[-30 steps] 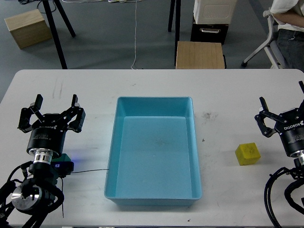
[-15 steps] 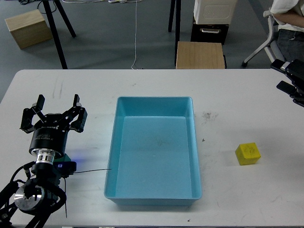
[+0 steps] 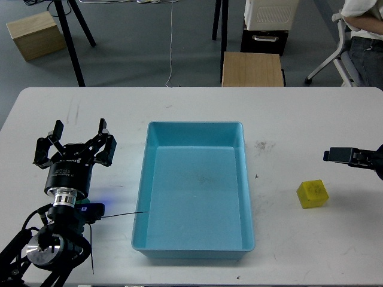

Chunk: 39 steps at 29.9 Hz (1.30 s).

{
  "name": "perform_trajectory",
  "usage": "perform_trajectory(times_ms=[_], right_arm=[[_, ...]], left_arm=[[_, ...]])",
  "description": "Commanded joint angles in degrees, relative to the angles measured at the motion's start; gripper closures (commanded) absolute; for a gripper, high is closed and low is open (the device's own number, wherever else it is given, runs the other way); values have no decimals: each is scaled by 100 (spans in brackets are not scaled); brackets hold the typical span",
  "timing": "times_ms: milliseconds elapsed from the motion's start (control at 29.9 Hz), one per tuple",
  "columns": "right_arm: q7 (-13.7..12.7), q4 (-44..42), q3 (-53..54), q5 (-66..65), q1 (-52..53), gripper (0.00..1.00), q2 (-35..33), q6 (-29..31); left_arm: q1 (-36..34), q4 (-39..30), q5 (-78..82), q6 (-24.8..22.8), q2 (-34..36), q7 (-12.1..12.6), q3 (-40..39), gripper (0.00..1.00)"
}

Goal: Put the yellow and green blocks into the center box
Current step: 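Lower the right gripper onto the yellow cube and close it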

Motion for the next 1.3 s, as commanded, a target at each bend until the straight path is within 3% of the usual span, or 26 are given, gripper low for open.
perform_trajectory(times_ms=[0,501,635,1035,1136,1203,1269], right_arm=[[-33,-1,-391,-308,157,7,278,-1],[-104,-45,-734,-616,236,8,709,-1],[-104,-194,-910,-642,245,12,841,-1],[-77,-660,-1182,-774,359,13,1263,-1],[-68,-783,-1296,-783,394,19,1342,-1],[-68,-810,-1367,-774,403,29,1377,25],[-77,-810,-1394,-765,403,45,1430,104]], left_arm=[[-1,21,1,-3,0,0,0,0],[-1,38,-8,-12,-18,0,-9,0],[-1,38,-8,-12,-27,-9,-9,0],[-1,135,-8,-21,-44,-9,-53,0],[8,135,-8,-21,-44,-9,-71,0],[8,135,-8,-21,-36,-9,-79,0],[8,144,-8,-21,-36,-9,-80,0]])
